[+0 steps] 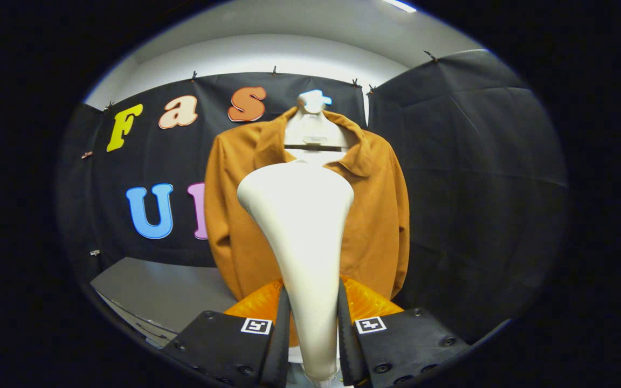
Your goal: Iron the clothes twice with a garment steamer, once on the left side and once on the right side.
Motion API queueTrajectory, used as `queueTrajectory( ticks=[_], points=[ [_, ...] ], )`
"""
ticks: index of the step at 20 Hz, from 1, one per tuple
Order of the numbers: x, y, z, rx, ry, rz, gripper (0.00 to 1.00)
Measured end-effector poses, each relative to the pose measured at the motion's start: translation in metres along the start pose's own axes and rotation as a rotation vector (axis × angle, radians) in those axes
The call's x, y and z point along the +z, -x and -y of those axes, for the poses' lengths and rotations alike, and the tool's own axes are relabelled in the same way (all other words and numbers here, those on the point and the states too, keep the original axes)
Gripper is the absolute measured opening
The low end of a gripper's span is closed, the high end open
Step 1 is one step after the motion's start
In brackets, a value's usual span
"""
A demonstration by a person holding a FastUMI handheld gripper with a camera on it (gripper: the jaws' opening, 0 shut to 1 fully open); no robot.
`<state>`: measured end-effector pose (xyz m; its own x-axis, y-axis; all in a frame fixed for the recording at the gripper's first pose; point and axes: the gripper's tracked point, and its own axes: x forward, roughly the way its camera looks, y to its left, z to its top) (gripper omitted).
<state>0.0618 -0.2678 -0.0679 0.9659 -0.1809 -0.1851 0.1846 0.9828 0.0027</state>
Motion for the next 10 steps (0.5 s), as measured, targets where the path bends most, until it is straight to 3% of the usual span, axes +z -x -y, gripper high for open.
queueTrajectory(
  ticks=[5,10],
  points=[
    [0.036,0.032,-0.085,0.064,0.004,0.079,0.41],
    [0.039,0.063,-0.175,0.159,0.012,0.085,0.41]
  ],
)
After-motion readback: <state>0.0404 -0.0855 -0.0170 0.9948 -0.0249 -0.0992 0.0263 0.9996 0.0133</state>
